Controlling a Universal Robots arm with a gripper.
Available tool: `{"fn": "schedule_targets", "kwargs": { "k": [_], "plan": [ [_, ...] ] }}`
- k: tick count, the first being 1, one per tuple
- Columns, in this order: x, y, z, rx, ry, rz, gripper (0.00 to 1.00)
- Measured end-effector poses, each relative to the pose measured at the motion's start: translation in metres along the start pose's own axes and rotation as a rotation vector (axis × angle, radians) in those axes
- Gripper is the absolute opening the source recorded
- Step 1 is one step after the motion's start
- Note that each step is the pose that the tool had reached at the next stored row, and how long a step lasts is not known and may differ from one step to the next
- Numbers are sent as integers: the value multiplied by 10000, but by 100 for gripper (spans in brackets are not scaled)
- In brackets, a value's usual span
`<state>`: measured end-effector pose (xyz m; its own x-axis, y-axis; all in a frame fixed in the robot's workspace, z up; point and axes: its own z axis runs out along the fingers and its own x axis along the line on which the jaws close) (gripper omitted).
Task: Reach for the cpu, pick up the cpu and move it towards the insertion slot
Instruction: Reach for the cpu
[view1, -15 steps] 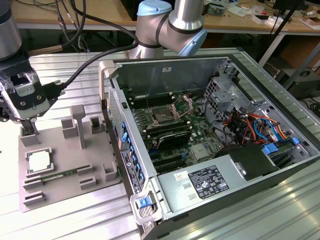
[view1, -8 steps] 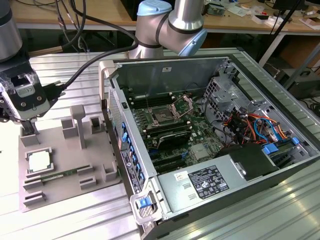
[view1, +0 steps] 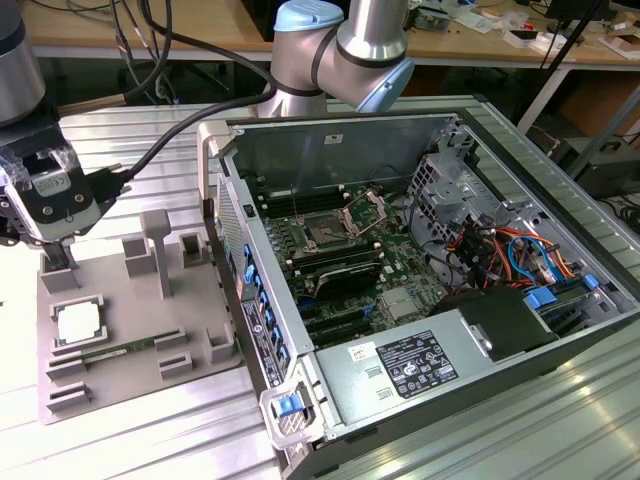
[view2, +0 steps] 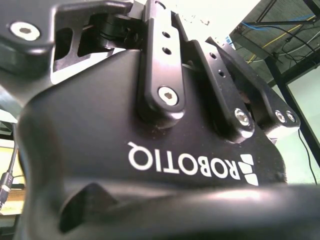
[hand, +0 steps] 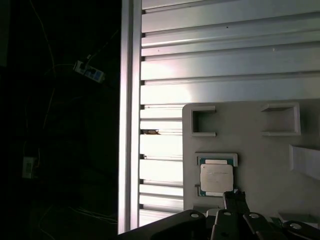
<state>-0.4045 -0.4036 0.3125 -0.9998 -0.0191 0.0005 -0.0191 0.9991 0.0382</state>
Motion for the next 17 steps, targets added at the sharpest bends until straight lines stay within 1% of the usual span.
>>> {"fn": "schedule_targets", "kwargs": {
  "k": [17],
  "plan": [
    [0,-1,31,0,0,0,11]
  ]
}}
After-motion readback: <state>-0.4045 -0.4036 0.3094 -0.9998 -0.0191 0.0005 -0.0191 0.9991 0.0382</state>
